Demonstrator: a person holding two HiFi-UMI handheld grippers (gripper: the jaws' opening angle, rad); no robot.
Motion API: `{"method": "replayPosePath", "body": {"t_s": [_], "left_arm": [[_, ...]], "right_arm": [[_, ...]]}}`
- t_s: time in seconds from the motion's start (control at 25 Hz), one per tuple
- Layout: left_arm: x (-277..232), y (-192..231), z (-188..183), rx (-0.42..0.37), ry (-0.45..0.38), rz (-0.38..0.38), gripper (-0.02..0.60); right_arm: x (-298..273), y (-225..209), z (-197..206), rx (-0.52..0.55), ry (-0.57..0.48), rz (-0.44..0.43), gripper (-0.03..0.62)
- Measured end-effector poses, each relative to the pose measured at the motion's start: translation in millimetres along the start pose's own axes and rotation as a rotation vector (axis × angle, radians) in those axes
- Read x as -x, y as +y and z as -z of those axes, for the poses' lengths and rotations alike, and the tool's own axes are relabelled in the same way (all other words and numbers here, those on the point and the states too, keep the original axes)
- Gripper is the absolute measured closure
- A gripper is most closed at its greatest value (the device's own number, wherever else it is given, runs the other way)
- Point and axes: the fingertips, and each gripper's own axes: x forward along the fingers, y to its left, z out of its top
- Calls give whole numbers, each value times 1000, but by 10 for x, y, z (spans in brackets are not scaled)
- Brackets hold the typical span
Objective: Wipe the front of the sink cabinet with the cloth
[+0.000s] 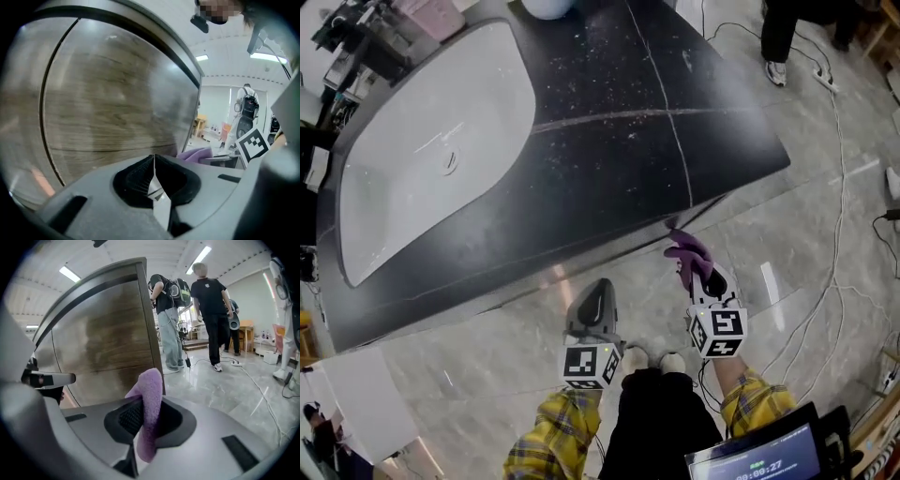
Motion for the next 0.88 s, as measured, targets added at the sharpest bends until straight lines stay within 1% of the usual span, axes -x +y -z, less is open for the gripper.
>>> {"method": "replayPosePath", "body": {"t_s": [0.48, 0.72, 0.88], "left_arm": [[686, -210, -1099, 2, -27, -39, 574], [1026, -332, -1571, 8, -54, -54, 574], [1182, -448, -1862, 18, -83, -63, 574]], "right_arm": [[728, 677, -1053, 21, -34, -104, 553], [1115, 962, -1452, 11, -44, -141, 554], [1348, 1070, -1738, 13, -65, -166, 553]]}}
